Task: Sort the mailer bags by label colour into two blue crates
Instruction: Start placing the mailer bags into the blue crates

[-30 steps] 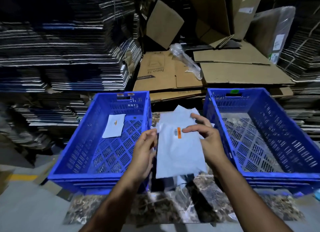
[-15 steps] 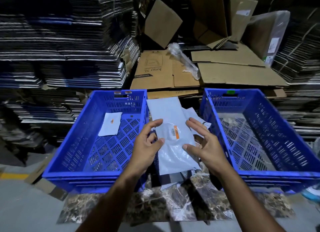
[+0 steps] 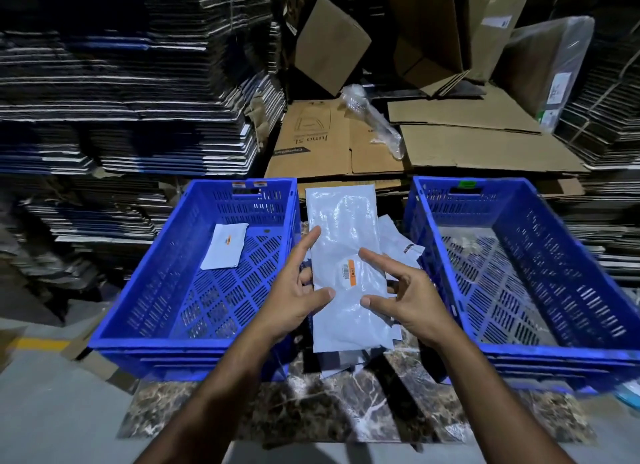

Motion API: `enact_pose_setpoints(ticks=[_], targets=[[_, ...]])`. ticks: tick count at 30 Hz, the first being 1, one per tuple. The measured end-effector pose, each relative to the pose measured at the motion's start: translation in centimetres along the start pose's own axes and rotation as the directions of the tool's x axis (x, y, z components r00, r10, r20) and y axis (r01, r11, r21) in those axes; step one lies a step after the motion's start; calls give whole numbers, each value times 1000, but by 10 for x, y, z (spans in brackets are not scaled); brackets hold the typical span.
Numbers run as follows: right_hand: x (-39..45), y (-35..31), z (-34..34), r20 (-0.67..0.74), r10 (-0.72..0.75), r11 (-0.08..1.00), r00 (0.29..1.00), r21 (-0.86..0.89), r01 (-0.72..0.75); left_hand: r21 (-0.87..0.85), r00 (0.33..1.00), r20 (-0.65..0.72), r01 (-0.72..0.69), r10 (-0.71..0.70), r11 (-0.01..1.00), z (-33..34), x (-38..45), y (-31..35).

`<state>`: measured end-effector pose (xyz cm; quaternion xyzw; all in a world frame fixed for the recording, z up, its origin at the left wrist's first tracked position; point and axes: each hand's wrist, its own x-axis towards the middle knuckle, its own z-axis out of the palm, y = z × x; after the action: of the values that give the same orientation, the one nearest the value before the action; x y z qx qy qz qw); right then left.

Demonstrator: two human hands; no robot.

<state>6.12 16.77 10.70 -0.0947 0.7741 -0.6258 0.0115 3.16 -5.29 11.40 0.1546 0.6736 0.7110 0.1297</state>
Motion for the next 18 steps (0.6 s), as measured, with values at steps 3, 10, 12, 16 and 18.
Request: enact_pose_setpoints(ticks=[3, 10, 12, 16, 18], targets=[[0, 2, -4, 35, -19, 1000, 999, -8, 20, 12, 1000, 5, 13, -13, 1000, 1, 0, -1], [5, 10, -17, 85, -3, 998, 996, -66, 8, 53, 996, -58, 68, -65, 996, 6, -5, -4], [10, 12, -18, 103, -19, 996, 994, -80, 28, 85, 991, -108, 87, -77, 993, 6, -6, -5], [26, 16, -11, 121, -31, 996, 992, -77, 40, 184, 974, -221, 99, -57, 978, -12, -9, -6], [36, 16, -1, 131, -36, 996, 991, -74, 46, 253, 960, -280, 104, -30, 962, -30, -13, -7]])
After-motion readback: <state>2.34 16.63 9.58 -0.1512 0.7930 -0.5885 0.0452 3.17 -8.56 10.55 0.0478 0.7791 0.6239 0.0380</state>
